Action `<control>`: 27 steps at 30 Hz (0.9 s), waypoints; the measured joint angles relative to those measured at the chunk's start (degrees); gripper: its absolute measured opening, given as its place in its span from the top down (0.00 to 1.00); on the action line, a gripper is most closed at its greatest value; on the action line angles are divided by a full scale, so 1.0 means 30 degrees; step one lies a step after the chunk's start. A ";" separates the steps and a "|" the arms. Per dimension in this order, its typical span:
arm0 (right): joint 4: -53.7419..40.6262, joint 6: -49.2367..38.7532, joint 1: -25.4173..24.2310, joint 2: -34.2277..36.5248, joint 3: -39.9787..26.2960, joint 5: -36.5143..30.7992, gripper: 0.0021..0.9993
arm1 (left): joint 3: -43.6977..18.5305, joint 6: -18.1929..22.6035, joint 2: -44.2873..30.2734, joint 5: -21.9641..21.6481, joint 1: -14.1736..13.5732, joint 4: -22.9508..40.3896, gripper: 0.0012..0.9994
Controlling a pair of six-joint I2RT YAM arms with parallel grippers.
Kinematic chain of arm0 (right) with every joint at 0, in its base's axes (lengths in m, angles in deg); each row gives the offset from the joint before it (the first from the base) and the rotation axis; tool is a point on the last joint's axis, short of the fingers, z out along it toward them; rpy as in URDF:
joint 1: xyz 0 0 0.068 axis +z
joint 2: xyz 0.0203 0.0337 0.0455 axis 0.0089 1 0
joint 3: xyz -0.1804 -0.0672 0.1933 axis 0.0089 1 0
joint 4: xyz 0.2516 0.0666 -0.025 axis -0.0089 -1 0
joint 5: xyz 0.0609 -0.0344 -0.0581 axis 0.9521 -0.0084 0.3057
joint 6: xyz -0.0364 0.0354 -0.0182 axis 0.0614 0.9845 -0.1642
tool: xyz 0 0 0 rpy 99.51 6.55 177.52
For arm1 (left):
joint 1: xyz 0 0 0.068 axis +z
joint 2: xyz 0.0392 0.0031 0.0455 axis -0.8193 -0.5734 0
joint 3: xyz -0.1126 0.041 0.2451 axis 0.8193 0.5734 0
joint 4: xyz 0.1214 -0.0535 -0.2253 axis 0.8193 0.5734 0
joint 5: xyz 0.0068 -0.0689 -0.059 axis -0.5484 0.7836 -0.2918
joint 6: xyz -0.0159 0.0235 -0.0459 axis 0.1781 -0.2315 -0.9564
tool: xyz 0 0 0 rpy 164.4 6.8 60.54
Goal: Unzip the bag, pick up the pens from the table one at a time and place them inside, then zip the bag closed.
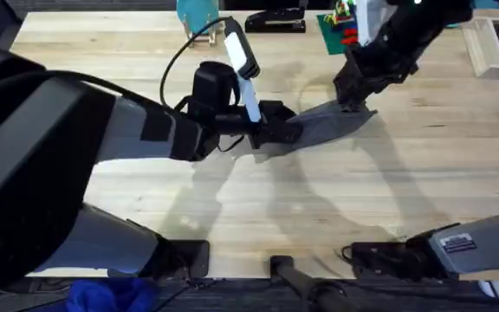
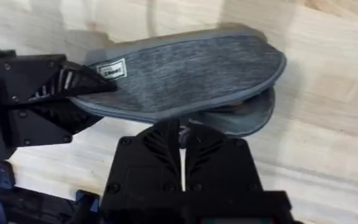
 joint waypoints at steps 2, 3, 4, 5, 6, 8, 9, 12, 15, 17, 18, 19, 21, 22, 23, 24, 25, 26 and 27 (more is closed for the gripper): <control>-0.0005 0.0005 -0.0380 0.0005 0.0000 0.0046 0.97 | 0.0000 0.0000 0.0000 -0.0002 0.0007 0.0005 0.96; -0.0014 0.0005 -0.0580 0.0001 0.0000 0.0054 0.97 | 0.0000 0.0000 0.0000 -0.0003 0.0007 -0.0003 0.96; -0.0017 0.0004 -0.0770 -0.0002 0.0000 0.0089 0.97 | 0.0000 0.0000 0.0000 0.0000 0.0007 -0.0003 0.96; -0.0017 0.0005 -0.0988 0.0005 0.0000 0.0104 0.97 | 0.0000 0.0000 0.0000 0.0000 0.0007 -0.0003 0.96; -0.0024 0.0007 -0.1165 -0.0003 0.0000 0.0103 0.97 | 0.0000 0.0000 0.0000 0.0000 0.0010 0.0002 0.96; -0.0039 0.0005 -0.1537 0.0005 0.0000 0.0119 0.97 | 0.0000 0.0000 0.0000 0.0000 0.0043 -0.0017 0.96; -0.0054 0.0005 -0.1729 -0.0001 0.0000 0.0121 0.97 | 0.0000 0.0000 0.0000 0.0000 0.0060 -0.0019 0.96; -0.0075 0.0004 -0.2285 0.0005 0.0000 0.0177 0.97 | 0.0000 0.0000 0.0000 0.0000 0.0117 -0.0054 0.96; -0.0083 0.0005 -0.2895 0.0005 0.0000 0.0177 0.97 | 0.0000 0.0000 0.0000 0.0000 0.0151 -0.0046 0.96; -0.0090 0.0001 -0.3299 0.0005 0.0000 0.0181 0.97 | 0.0000 0.0000 0.0000 0.0000 0.0171 -0.0050 0.96; -0.0090 0.0005 -0.3510 0.0005 0.0000 0.0190 0.97 | 0.0000 0.0000 0.0000 0.0000 0.0189 -0.0046 0.96; -0.0097 0.0005 -0.3689 -0.0003 0.0000 0.0199 0.97 | 0.0000 0.0000 0.0000 0.0000 0.0211 -0.0046 0.96; -0.0112 0.0000 -0.4081 0.0005 0.0000 0.0207 0.97 | 0.0000 0.0000 0.0000 0.0005 0.0293 -0.0042 0.96; -0.0126 -0.0002 -0.4260 -0.0002 0.0000 0.0214 0.97 | 0.0000 0.0000 0.0000 0.0007 0.0356 -0.0039 0.96; -0.0141 0.0005 -0.4433 0.0005 0.0000 0.0223 0.97 | 0.0000 0.0000 0.0000 0.0017 0.0414 -0.0032 0.96; -0.0152 0.0005 -0.4619 0.0005 0.0000 0.0239 0.97 | 0.0000 0.0000 0.0000 0.0026 0.0467 -0.0028 0.96; -0.0148 -0.0002 -0.4773 -0.0002 0.0000 0.0236 0.97 | 0.0000 0.0000 0.0000 0.0043 0.0516 -0.0032 0.96; -0.0154 0.0005 -0.4917 0.0003 0.0000 0.0243 0.97 | 0.0000 0.0000 0.0000 0.0067 0.0542 -0.0032 0.96; -0.0148 0.0005 -0.5059 0.0005 0.0000 0.0243 0.97 | 0.0000 0.0000 0.0000 0.0073 0.0554 -0.0039 0.96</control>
